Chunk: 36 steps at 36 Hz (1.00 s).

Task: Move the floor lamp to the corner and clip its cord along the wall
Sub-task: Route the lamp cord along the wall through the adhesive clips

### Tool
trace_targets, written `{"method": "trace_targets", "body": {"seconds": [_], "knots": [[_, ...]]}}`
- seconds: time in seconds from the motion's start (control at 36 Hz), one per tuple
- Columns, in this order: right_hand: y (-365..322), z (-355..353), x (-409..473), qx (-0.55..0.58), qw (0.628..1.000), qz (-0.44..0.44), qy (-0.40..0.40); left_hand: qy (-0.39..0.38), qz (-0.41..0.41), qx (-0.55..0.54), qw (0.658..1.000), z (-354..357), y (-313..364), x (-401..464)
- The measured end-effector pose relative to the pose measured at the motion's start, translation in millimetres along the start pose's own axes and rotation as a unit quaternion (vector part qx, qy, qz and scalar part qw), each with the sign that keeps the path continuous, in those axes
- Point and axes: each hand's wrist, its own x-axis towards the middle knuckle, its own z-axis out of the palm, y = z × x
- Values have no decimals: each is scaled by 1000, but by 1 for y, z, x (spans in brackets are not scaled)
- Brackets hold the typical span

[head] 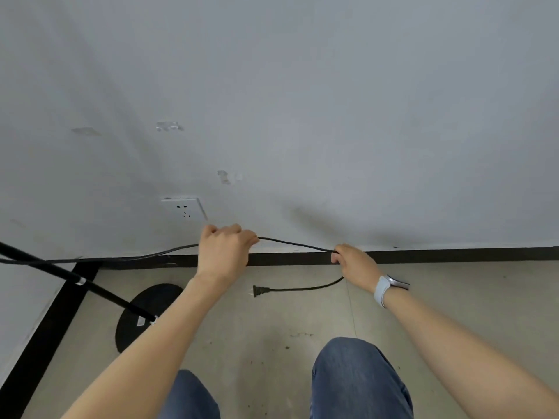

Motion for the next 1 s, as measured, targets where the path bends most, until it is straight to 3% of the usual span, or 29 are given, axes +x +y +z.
{"method": "trace_targets", "body": {"seconds": [0.14,0.31,0.42,0.58,0.67,0.81,0.89,1.0], "knots": [[-2,13,0,45,998,32,-18,-37,-47,-25,998,-1,-12,-12],[-59,21,-12,128,985,-108,-50,-76,-5,-68,995,-1,-4,-14],[-80,14,-11,117,981,-150,23,-72,9,-78,994,-17,-13,-14],[-75,0,4,46,992,-81,89,-50,-51,-20,997,-62,-92,-42],[-94,-3,9,47,994,-87,56,-28,-85,6,996,-87,-122,-53],[-180,-5,12,109,972,-209,-5,12,-75,17,997,-108,-118,-31],[-235,-10,16,108,954,-277,47,19,-60,22,998,-115,-114,-13],[-267,-25,32,54,948,-280,140,34,-55,14,998,-128,-130,-11]]}}
